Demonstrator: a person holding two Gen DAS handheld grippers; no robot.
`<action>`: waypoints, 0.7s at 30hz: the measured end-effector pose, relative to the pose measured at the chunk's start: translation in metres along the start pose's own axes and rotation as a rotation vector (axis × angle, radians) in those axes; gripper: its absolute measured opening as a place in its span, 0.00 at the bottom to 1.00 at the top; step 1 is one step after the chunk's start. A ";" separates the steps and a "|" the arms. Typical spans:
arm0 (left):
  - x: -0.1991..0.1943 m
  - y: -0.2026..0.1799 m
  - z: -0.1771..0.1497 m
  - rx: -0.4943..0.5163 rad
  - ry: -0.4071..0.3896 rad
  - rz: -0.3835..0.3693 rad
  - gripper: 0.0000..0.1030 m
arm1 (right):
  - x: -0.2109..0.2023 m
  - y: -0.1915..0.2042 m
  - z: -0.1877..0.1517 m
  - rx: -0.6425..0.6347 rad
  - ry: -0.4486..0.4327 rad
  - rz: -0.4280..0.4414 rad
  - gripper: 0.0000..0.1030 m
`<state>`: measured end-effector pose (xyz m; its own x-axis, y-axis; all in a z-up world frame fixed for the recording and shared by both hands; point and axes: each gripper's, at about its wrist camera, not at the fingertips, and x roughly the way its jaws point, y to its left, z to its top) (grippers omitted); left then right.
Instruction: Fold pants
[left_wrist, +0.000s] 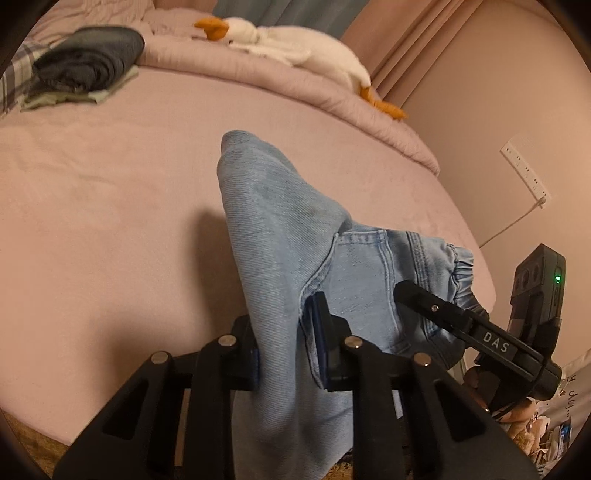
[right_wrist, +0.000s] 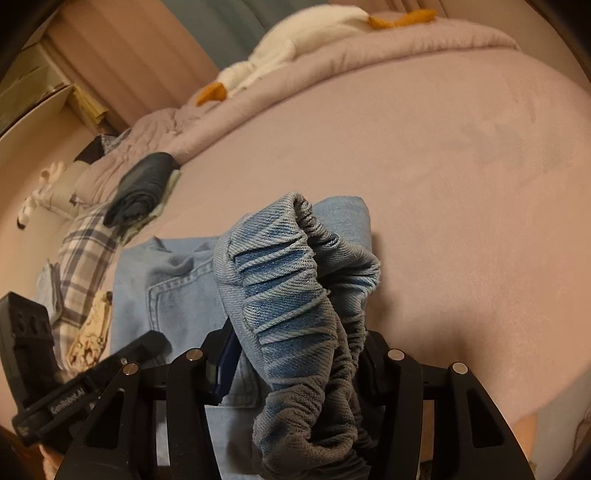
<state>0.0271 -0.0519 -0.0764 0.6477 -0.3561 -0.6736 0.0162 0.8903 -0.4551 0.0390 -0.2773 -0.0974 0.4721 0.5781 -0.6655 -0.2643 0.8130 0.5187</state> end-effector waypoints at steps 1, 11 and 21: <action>-0.005 0.000 0.001 0.003 -0.009 -0.004 0.19 | -0.004 0.004 0.003 -0.008 -0.012 0.001 0.53; -0.042 -0.002 0.035 0.023 -0.112 -0.003 0.19 | -0.023 0.049 0.045 -0.124 -0.070 -0.026 0.54; -0.034 0.009 0.071 -0.006 -0.172 0.044 0.20 | -0.014 0.078 0.078 -0.234 -0.103 -0.018 0.55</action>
<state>0.0594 -0.0110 -0.0158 0.7685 -0.2625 -0.5835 -0.0195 0.9019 -0.4315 0.0774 -0.2275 -0.0058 0.5586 0.5632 -0.6089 -0.4366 0.8239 0.3614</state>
